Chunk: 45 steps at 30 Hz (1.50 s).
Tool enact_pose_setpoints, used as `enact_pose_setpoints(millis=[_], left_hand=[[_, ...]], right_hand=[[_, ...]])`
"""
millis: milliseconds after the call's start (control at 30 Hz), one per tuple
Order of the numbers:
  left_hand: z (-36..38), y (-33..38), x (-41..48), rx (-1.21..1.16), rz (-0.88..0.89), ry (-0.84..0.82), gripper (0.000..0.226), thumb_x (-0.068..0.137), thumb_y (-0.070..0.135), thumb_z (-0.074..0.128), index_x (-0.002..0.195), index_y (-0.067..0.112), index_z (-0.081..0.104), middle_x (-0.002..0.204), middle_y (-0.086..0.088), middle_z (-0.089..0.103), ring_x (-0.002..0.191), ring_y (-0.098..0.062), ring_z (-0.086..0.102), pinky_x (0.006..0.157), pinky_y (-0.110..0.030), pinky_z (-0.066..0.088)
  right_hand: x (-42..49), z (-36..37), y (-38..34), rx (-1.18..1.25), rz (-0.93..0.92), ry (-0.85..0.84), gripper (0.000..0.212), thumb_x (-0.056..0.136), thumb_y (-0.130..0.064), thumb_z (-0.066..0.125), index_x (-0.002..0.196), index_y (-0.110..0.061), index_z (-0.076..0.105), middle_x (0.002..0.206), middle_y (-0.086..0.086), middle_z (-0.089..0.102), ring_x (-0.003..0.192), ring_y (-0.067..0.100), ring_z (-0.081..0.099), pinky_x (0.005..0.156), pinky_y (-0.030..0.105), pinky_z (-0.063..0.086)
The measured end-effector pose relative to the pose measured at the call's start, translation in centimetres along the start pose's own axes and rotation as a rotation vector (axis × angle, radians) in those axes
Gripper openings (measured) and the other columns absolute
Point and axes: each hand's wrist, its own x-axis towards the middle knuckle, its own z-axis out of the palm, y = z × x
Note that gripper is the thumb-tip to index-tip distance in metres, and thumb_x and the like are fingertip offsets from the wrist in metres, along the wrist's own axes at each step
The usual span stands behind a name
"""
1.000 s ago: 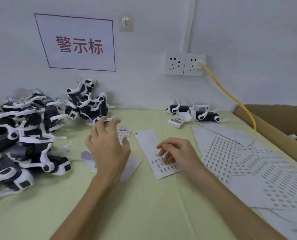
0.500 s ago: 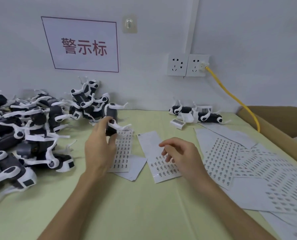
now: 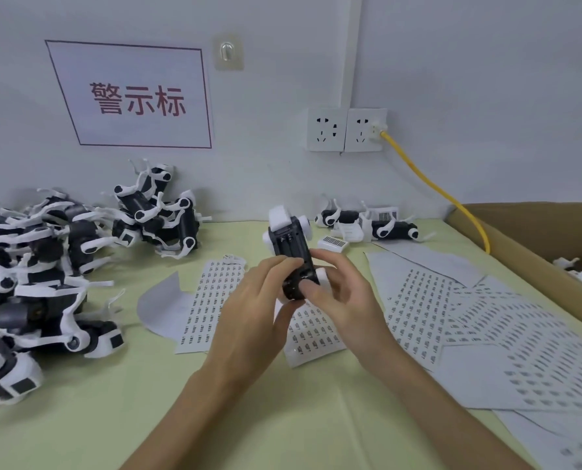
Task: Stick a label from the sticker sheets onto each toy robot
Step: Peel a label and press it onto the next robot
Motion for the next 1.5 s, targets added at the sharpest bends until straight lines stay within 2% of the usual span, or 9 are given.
enact_pose_setpoints(millis=[233, 400, 633, 800, 933, 1133, 1233, 1400, 1500], left_hand=[[-0.3, 0.8, 0.7, -0.51, -0.519, 0.024, 0.008, 0.095, 0.03, 0.066, 0.101, 0.024, 0.066, 0.102, 0.007, 0.071, 0.094, -0.016, 0.072, 0.084, -0.027, 0.055], [-0.2, 1.0, 1.4, -1.018, -0.964, -0.334, 0.059, 0.099, 0.059, 0.043, 0.128, 0.017, 0.072, 0.121, -0.003, 0.076, 0.118, -0.024, 0.07, 0.096, -0.038, 0.055], [-0.5, 0.9, 0.8, -1.321, -0.954, -0.176, 0.046, 0.104, 0.044, 0.047, 0.126, 0.012, 0.072, 0.128, -0.011, 0.073, 0.121, -0.021, 0.069, 0.085, -0.027, 0.057], [-0.5, 0.9, 0.8, -1.33, -0.976, -0.158, 0.04, 0.099, 0.046, 0.059, 0.119, 0.017, 0.076, 0.125, -0.011, 0.073, 0.116, -0.021, 0.07, 0.088, -0.034, 0.06], [-0.5, 0.8, 0.9, -1.312, -0.985, -0.135, 0.044, 0.103, 0.044, 0.054, 0.119, 0.01, 0.076, 0.125, -0.017, 0.073, 0.115, -0.027, 0.072, 0.086, -0.035, 0.061], [-0.2, 0.9, 0.7, -1.239, -1.047, -0.117, 0.053, 0.099, 0.047, 0.055, 0.133, 0.008, 0.066, 0.127, -0.014, 0.073, 0.115, -0.033, 0.072, 0.106, -0.058, 0.051], [0.0, 1.1, 0.9, -1.233, -1.035, -0.136, 0.059, 0.093, 0.049, 0.057, 0.137, 0.009, 0.062, 0.122, -0.012, 0.075, 0.087, -0.027, 0.075, 0.092, -0.05, 0.058], [-0.2, 0.7, 1.0, -1.219, -1.036, -0.117, 0.057, 0.091, 0.048, 0.057, 0.128, 0.006, 0.066, 0.115, -0.023, 0.074, 0.059, -0.024, 0.06, 0.059, -0.03, 0.053], [-0.5, 0.2, 1.0, -1.235, -1.032, -0.131, 0.064, 0.092, 0.046, 0.058, 0.131, -0.004, 0.062, 0.113, -0.035, 0.065, 0.069, -0.032, 0.058, 0.061, -0.032, 0.043]], right_hand=[[0.9, -0.8, -0.3, 0.47, 0.325, 0.065, 0.03, 0.105, -0.027, 0.046, 0.113, -0.013, 0.072, 0.108, 0.011, 0.072, 0.086, 0.016, 0.065, 0.078, 0.034, 0.044], [0.8, -0.8, -0.3, 0.682, 0.476, -0.008, 0.037, 0.099, -0.032, 0.046, 0.098, -0.008, 0.074, 0.094, 0.014, 0.07, 0.073, 0.021, 0.058, 0.067, 0.033, 0.04], [0.4, -0.1, 0.3, 0.317, 0.291, -0.077, 0.041, 0.094, -0.036, 0.055, 0.12, -0.007, 0.069, 0.116, 0.019, 0.069, 0.106, 0.038, 0.062, 0.098, 0.048, 0.045], [0.4, -0.3, 0.1, 0.309, 0.268, -0.118, 0.033, 0.086, -0.037, 0.063, 0.109, -0.015, 0.07, 0.099, 0.008, 0.072, 0.091, 0.02, 0.065, 0.082, 0.033, 0.05], [0.1, 0.0, 0.1, 0.19, 0.188, -0.13, 0.055, 0.075, -0.038, 0.078, 0.126, -0.025, 0.061, 0.114, 0.002, 0.071, 0.106, 0.023, 0.069, 0.097, 0.042, 0.053], [-0.3, 0.0, 0.0, -0.018, 0.049, -0.152, 0.069, 0.077, 0.001, 0.082, 0.133, -0.024, 0.051, 0.112, -0.005, 0.065, 0.103, 0.017, 0.066, 0.088, 0.03, 0.057], [-0.3, 0.0, 0.1, -0.081, 0.009, -0.147, 0.064, 0.084, 0.01, 0.072, 0.135, -0.021, 0.049, 0.115, -0.001, 0.064, 0.102, 0.011, 0.063, 0.08, 0.023, 0.056], [-0.2, -0.2, -0.1, -0.048, 0.017, -0.154, 0.055, 0.08, -0.026, 0.078, 0.131, -0.027, 0.056, 0.119, -0.001, 0.065, 0.11, 0.013, 0.062, 0.088, 0.028, 0.054], [0.4, -0.4, -0.2, 0.098, 0.118, -0.111, 0.042, 0.083, -0.036, 0.066, 0.123, -0.024, 0.065, 0.116, 0.008, 0.069, 0.094, 0.022, 0.067, 0.086, 0.04, 0.054]])
